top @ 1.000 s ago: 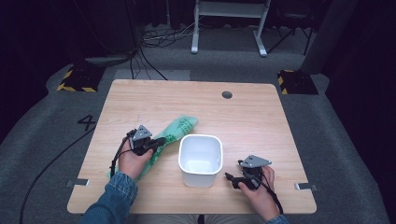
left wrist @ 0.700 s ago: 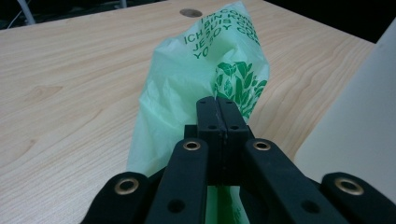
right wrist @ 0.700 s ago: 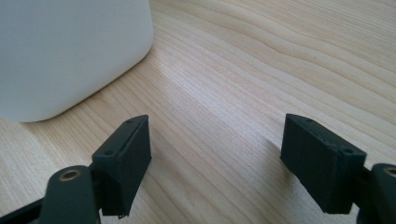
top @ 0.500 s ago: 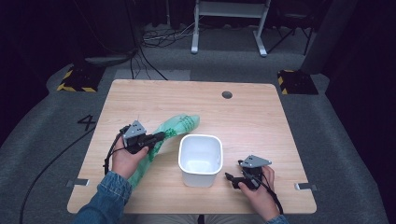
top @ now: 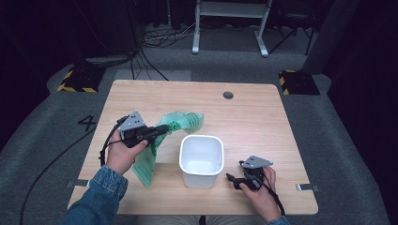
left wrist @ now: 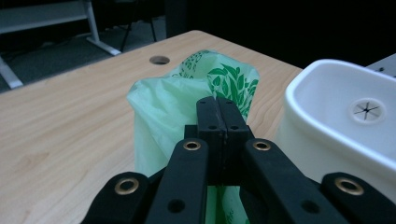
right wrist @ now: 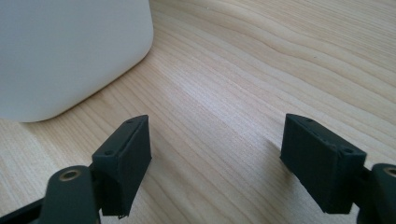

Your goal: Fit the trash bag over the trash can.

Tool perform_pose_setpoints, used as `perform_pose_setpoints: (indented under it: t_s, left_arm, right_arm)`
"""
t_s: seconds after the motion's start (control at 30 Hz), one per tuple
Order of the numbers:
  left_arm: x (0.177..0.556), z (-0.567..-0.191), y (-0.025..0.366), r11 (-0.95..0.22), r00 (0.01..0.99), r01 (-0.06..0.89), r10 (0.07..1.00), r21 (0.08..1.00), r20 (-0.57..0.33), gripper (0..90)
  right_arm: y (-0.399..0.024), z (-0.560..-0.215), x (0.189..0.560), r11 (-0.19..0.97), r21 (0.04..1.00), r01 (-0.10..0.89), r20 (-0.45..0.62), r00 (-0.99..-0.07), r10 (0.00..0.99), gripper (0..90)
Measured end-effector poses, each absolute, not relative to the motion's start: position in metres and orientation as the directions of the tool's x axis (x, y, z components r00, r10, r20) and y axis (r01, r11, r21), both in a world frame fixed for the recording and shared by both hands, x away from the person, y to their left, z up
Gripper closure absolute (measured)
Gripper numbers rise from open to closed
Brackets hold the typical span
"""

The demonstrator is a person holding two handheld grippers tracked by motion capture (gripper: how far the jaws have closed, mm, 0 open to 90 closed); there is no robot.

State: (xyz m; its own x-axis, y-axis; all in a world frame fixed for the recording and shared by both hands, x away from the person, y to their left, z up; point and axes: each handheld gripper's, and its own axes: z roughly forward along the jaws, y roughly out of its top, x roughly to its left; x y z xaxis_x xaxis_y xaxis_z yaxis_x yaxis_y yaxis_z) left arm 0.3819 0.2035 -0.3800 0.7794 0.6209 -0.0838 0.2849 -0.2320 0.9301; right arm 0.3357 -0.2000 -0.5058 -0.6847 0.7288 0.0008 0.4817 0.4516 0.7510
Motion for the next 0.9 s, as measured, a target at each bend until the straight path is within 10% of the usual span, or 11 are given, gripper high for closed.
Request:
perform_pose_setpoints:
  t_s: [0.9]
  left_arm:
    - [0.381,-0.295,0.174,-0.252,0.864,0.148,0.504,0.956,0.000,89.7]
  right_arm:
    - [-0.200,-0.506,0.336,0.451,0.752,0.481,0.002,-0.685,0.728,24.6]
